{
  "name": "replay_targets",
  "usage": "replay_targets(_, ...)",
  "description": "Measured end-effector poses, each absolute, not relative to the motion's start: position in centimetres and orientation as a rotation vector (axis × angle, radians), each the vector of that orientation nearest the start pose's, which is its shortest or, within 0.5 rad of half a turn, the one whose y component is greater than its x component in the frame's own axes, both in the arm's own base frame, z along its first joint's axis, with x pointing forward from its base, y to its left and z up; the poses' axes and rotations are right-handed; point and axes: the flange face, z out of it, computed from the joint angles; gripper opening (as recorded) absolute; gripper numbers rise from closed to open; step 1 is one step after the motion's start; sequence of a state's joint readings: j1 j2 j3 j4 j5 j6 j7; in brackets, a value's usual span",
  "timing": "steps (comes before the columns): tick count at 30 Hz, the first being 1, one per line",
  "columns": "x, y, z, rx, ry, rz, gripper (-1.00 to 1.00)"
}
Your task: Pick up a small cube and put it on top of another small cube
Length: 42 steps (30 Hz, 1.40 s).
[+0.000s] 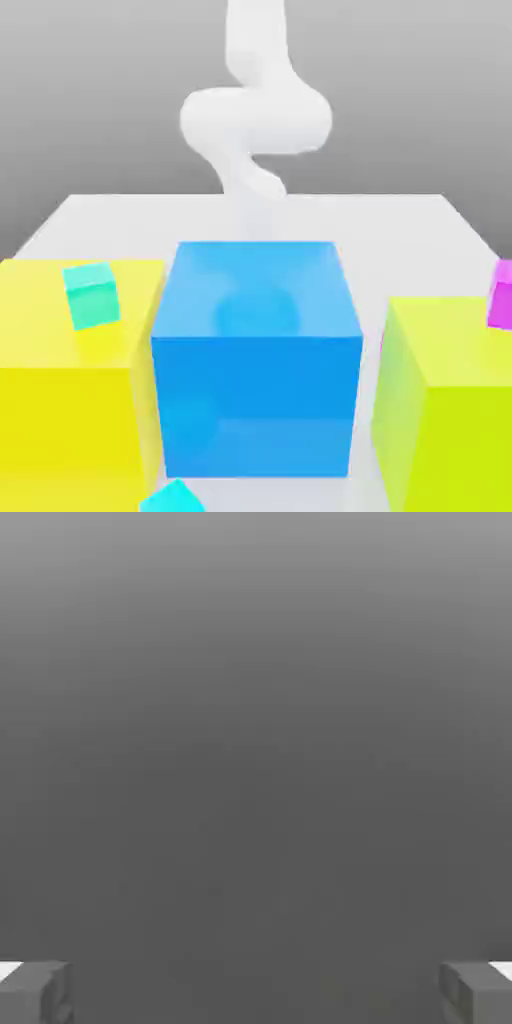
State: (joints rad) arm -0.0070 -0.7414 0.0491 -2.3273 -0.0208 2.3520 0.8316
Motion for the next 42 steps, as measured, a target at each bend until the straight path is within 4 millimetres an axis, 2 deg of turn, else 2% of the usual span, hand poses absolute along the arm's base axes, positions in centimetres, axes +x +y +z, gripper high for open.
replay_targets(3,39.8,8.9,61.3,-2.638,0.851,-0.990,0.00)
replay_targets(6,40.0,16.1,53.9,-2.771,0.601,-0.956,0.00)
replay_targets(9,37.5,22.9,46.3,-2.863,0.303,-0.900,0.00)
replay_targets(12,32.5,28.6,38.8,-2.911,-0.032,-0.803,0.00)
replay_targets(13,30.8,29.6,36.2,-2.925,-0.107,-0.739,0.00)
replay_targets(15,28.7,29.9,32.3,-2.959,-0.151,-0.598,0.00)
replay_targets(17,27.2,29.1,29.2,-2.997,-0.135,-0.463,0.00)
replay_targets(23,22.9,25.2,21.2,-3.114,-0.032,-0.094,0.00)
replay_targets(26,20.8,24.2,19.5,-3.136,-0.108,-0.013,0.00)
replay_targets(34,20.3,24.2,13.7,-3.136,-0.133,0.005,0.00)
replay_targets(35,20.2,24.1,13.2,-3.137,-0.133,0.004,-1.00)
replay_targets(42,20.2,24.1,13.1,-3.137,-0.134,0.001,-1.00)
